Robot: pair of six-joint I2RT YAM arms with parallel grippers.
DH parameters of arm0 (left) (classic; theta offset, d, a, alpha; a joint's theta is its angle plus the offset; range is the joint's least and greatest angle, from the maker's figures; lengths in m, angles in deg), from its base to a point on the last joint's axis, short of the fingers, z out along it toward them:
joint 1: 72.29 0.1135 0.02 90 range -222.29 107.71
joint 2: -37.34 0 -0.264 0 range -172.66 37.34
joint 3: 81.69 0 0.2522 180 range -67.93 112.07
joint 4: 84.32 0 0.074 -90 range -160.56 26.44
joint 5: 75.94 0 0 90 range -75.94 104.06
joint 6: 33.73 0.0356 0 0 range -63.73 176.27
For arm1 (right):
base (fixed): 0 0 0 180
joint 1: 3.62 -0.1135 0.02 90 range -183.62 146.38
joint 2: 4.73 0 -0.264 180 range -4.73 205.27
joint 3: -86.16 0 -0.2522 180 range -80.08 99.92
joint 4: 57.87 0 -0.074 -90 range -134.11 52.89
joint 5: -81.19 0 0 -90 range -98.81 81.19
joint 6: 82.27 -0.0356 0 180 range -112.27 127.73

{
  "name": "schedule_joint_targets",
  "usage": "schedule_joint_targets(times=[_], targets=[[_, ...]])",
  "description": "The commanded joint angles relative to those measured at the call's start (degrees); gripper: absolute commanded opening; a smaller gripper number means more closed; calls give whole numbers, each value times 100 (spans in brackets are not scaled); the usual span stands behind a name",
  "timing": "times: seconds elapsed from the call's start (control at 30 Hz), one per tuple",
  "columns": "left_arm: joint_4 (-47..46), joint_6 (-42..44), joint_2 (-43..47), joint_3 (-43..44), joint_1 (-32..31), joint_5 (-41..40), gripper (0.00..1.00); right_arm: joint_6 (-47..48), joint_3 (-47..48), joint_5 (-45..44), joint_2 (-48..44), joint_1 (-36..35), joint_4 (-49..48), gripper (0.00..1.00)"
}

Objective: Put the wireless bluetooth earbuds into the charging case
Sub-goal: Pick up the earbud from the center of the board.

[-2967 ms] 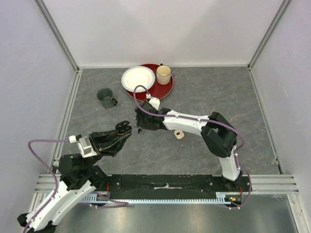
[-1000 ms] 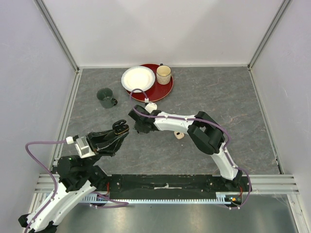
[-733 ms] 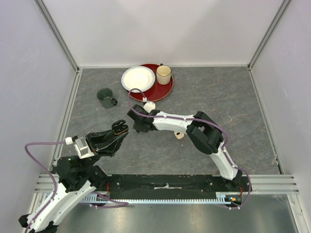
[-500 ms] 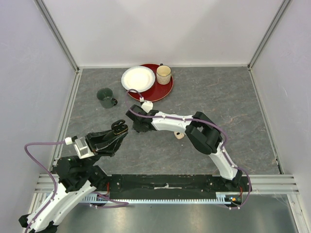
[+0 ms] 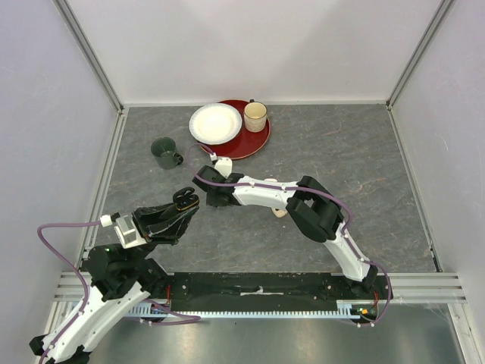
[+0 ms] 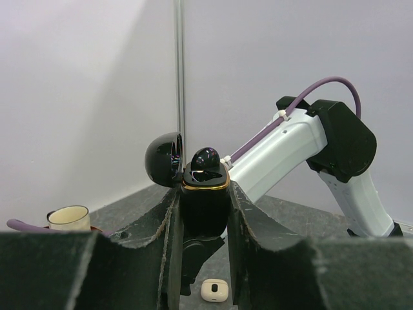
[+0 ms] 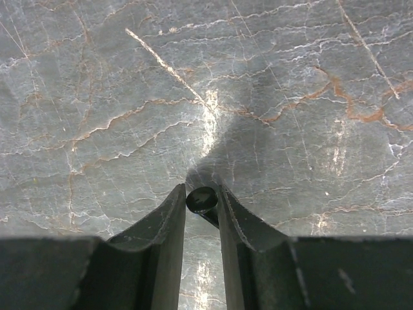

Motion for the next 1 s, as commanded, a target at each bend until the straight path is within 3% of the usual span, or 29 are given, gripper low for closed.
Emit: schedule_joint_targets(times=[0.0, 0.27, 0.5, 0.7, 0.97], targets=[[-99, -141, 22, 108, 5, -117, 2, 255, 31, -205, 487, -12, 503, 33], [-99, -158, -57, 135, 14, -90, 2, 326, 40, -425, 557, -39, 687, 23], [-108, -185, -92, 170, 5, -108, 2, 159, -891, -610, -57, 102, 627, 21], [-169, -193, -215, 179, 14, -55, 2, -210, -2121, -540, -996, 163, 390, 21], [-248, -246, -320, 135, 5, -55, 2, -659, -3555, -111, -1877, 225, 91, 34]])
